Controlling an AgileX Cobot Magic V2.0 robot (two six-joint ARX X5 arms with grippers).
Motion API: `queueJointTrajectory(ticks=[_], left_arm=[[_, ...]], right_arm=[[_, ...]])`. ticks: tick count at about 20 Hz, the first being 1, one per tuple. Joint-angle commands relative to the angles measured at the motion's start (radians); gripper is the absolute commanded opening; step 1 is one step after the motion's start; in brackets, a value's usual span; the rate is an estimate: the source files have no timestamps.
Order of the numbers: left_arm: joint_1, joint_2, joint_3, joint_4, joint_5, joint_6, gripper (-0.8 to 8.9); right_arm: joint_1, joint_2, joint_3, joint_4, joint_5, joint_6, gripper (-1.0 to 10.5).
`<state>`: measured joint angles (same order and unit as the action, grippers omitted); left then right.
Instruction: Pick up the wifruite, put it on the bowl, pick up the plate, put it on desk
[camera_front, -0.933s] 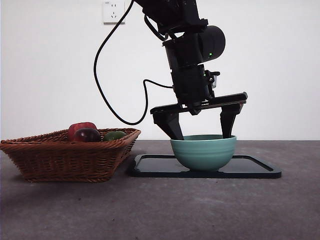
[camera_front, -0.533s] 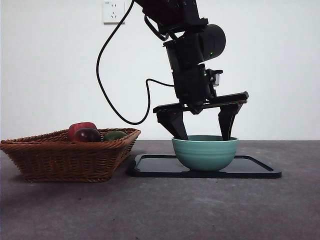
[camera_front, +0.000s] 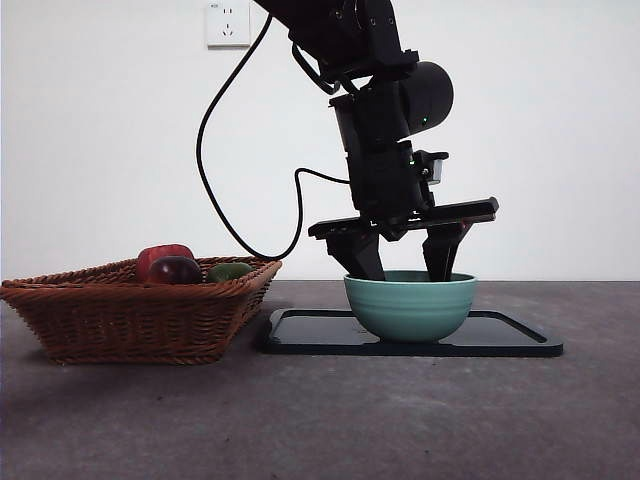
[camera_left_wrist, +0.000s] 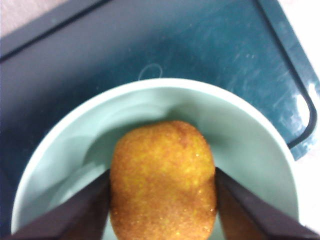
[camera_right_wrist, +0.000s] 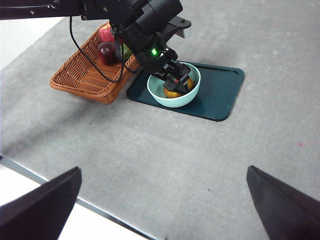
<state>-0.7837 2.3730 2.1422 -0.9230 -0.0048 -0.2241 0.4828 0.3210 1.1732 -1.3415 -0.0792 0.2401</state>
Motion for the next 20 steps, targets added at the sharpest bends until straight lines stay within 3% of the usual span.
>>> queueJointTrajectory(ticks=[1,4,12,17,20], left_arm=[[-0.009,0.031,0.032,0.003,-0.002,0.014,2.17],[-0.009,0.031,0.101,-0.064,-0.003,0.014,2.16],[-0.010,0.031,0.518,-0.539,-0.003,0.075,2.15],[-0.008,-0.109,0.513,-0.558,0.002,0.091,2.15],[-0.007,-0.264,0.389,-0.558,-0.004,0.100,2.16]], right_arm=[[0.004,0.001,0.011,-0.069,-0.002,0.011,6.0],[0.004,0.001,0.011,-0.069,-0.002,0.011,6.0],[0.004,0.001,0.011,-0.069,-0.002,0.011,6.0],[0.004,0.001,0.011,-0.069,-0.002,0.015,6.0],[0.004,0.001,0.011,-0.069,-0.002,0.016,6.0]])
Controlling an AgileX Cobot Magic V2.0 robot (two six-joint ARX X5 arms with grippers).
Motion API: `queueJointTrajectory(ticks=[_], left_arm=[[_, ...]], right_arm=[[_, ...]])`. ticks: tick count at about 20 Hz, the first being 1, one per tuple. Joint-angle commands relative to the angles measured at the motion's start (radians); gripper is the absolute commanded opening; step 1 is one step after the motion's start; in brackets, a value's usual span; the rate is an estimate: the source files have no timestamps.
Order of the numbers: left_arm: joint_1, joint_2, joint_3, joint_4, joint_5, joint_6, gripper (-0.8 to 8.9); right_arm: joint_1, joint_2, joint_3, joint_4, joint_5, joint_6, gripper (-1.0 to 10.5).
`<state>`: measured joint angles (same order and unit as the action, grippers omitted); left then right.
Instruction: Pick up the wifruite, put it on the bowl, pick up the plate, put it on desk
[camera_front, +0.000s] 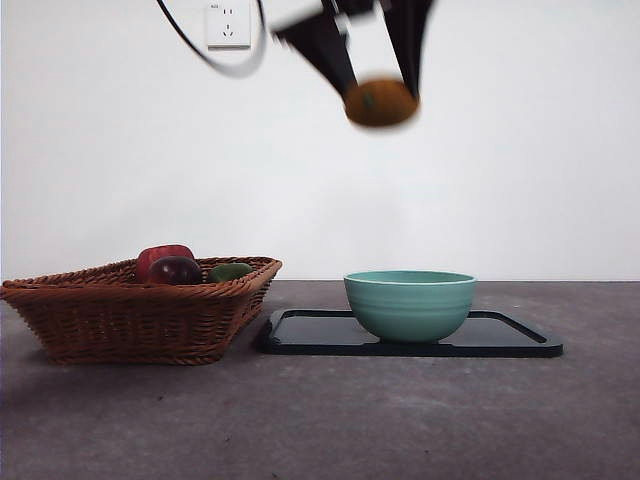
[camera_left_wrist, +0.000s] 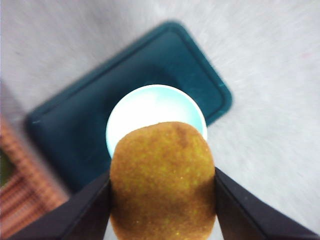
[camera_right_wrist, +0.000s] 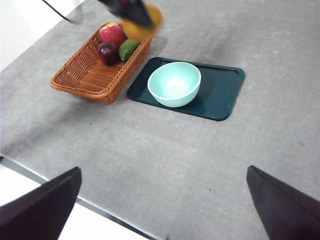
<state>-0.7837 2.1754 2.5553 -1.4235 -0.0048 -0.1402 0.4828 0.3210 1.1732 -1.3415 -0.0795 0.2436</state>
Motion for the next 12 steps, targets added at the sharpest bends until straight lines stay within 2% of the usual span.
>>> queueJointTrajectory(ticks=[1,5,6,12], left_arm=[[-0.007,-0.120,-0.081,-0.057,-0.006,0.016,2.15],[0.007,-0.314,-0.338,-0.057,-0.077,0.011,2.16],[0.018,-0.357,-0.405,-0.057,-0.096,-0.011,2.16],[0.148,-0.498,-0.784,-0.053,-0.105,-0.062,2.16]], right_arm=[[0.004,0.001,0.011,-0.069,-0.002,0.013,6.0],[0.004,0.001,0.011,-0.069,-0.002,0.019,6.0],[0.004,0.001,0.011,-0.069,-0.002,0.020,6.0],[0.004,0.001,0.011,-0.069,-0.002,0.023,6.0]])
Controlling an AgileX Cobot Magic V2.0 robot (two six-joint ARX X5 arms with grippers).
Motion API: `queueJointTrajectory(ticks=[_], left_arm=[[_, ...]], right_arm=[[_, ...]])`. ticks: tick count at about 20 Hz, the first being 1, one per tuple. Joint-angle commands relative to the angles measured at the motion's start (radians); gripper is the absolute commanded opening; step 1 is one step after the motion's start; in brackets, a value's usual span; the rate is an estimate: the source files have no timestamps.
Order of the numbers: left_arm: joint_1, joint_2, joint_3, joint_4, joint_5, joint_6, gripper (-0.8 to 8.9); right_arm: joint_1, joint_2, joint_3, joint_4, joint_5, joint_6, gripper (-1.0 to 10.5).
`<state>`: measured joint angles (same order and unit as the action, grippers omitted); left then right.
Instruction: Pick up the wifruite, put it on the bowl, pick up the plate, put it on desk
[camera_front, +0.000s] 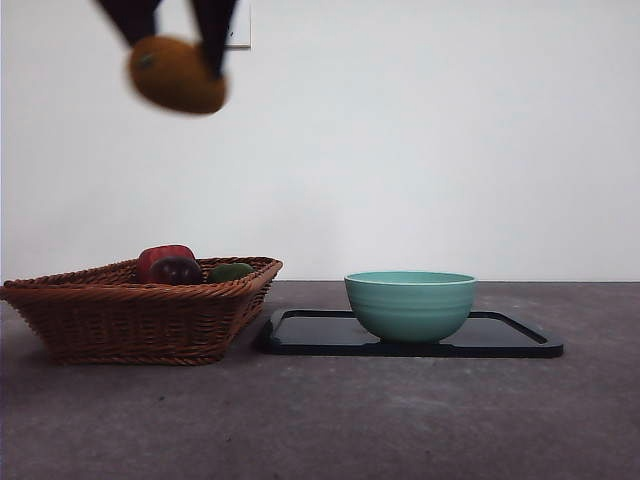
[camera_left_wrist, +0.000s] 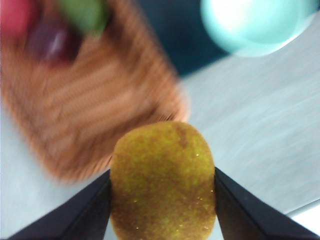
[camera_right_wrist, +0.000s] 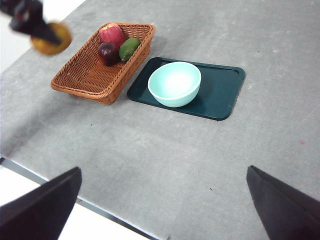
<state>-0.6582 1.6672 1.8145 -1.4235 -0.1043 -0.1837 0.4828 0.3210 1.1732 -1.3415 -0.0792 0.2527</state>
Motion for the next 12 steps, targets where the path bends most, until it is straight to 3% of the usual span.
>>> queueJointTrajectory(ticks=[1,7,12], left_arm=[[0.056,0.010,-0.092,-0.029,-0.005,-0.018,2.16],[0.170,0.026,-0.264,0.319,-0.005,-0.020,2.16],[0.201,0.134,-0.267,0.384,-0.005,-0.020,2.16]], right_arm=[[0.004,0.001,0.011,-0.069,-0.002,0.014,6.0],[0.004,0.001,0.011,-0.069,0.000,0.026,6.0],[0.004,0.001,0.011,-0.069,0.002,0.028,6.0]])
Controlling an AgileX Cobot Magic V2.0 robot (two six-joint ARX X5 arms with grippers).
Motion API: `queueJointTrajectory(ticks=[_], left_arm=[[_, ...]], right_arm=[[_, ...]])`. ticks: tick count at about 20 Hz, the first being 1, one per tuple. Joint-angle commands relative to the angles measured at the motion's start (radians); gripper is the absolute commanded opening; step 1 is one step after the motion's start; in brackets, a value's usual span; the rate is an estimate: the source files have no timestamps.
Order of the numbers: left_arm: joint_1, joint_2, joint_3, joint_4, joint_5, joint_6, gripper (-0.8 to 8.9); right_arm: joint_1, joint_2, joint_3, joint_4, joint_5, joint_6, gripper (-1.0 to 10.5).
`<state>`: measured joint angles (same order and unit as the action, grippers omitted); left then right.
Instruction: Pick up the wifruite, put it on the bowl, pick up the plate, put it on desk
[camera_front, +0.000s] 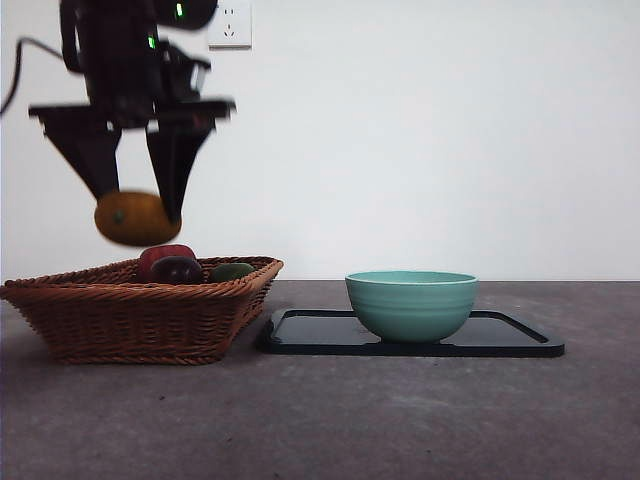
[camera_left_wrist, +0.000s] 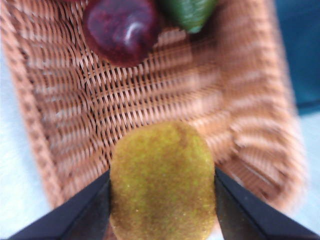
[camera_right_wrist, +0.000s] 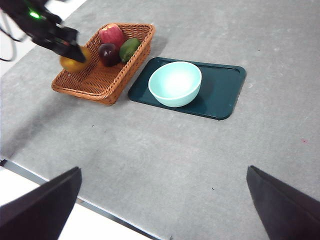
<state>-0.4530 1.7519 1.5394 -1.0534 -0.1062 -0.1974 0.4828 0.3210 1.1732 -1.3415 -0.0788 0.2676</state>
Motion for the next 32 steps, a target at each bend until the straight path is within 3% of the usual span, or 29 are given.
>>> queueJointTrajectory(ticks=[1,7,16,21,26,32], left_arm=[[-0.005,0.077,0.008,0.029,-0.003,-0.006,2.16],[-0.005,0.190,0.008,0.107,-0.002,-0.005,2.16],[-0.005,0.205,0.008,0.100,0.002,0.000,2.23],[-0.005,0.205,0.013,0.082,0.002,0.002,4.91],[-0.005,0.180,0.101,-0.060,0.002,0.043,5.00],[-0.029,-0.024,0.103,-0.105,0.002,0.059,5.00]], right_arm=[[0.004,0.001,0.011,-0.069,0.001,0.013,6.0],[0.004,0.001,0.011,-0.069,0.000,0.013,6.0],[0.004,0.001,0.011,-0.069,0.001,0.014,6.0],[0.004,0.001,0.011,-0.069,0.000,0.014,6.0],[0.004,0.001,0.011,-0.069,0.000,0.014,6.0],[0.004,0.001,0.011,-0.069,0.000,0.014,6.0]])
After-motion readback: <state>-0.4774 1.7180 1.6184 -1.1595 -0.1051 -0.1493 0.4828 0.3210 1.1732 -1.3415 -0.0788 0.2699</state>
